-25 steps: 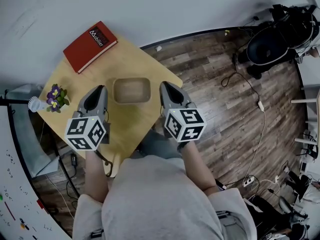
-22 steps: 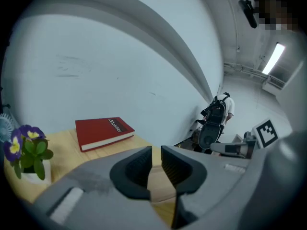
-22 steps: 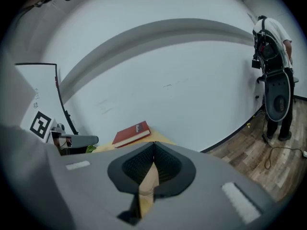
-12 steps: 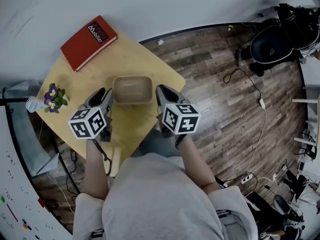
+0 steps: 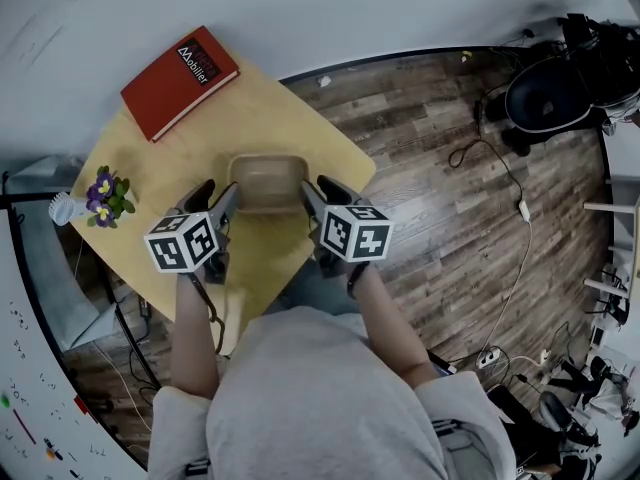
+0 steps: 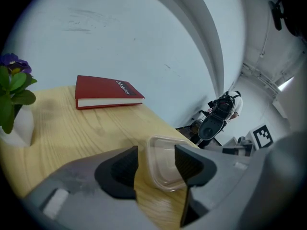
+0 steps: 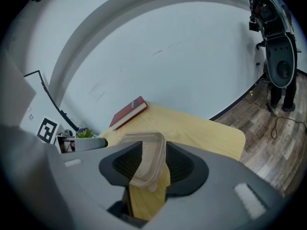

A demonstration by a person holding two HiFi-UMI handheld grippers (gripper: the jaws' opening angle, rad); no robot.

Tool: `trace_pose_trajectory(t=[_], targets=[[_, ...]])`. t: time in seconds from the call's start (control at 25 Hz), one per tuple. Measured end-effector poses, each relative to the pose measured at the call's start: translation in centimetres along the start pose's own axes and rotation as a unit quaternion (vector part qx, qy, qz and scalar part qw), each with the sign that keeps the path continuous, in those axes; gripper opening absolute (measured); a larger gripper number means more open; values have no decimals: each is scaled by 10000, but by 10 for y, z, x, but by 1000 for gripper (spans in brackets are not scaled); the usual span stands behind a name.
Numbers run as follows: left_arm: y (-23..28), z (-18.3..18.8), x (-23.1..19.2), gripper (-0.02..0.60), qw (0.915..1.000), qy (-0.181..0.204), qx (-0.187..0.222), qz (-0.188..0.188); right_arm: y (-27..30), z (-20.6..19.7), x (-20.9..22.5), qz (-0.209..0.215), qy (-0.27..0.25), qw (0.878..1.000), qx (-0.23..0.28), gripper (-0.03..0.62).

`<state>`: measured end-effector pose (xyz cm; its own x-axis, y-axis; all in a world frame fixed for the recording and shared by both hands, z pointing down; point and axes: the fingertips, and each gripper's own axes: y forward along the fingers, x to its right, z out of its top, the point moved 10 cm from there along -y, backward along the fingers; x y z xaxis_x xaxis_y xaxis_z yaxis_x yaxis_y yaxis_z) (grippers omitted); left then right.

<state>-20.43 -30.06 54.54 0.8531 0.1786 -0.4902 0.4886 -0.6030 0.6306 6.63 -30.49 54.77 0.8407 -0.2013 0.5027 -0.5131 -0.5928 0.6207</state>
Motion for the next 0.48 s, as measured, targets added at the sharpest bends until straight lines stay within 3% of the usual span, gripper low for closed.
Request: trace_pose_trajectory(t=[0.48], targets=[[18,-7,-7,252,9995,-168,-251,-20,21,-6,7,13,221,9993,-298,178]])
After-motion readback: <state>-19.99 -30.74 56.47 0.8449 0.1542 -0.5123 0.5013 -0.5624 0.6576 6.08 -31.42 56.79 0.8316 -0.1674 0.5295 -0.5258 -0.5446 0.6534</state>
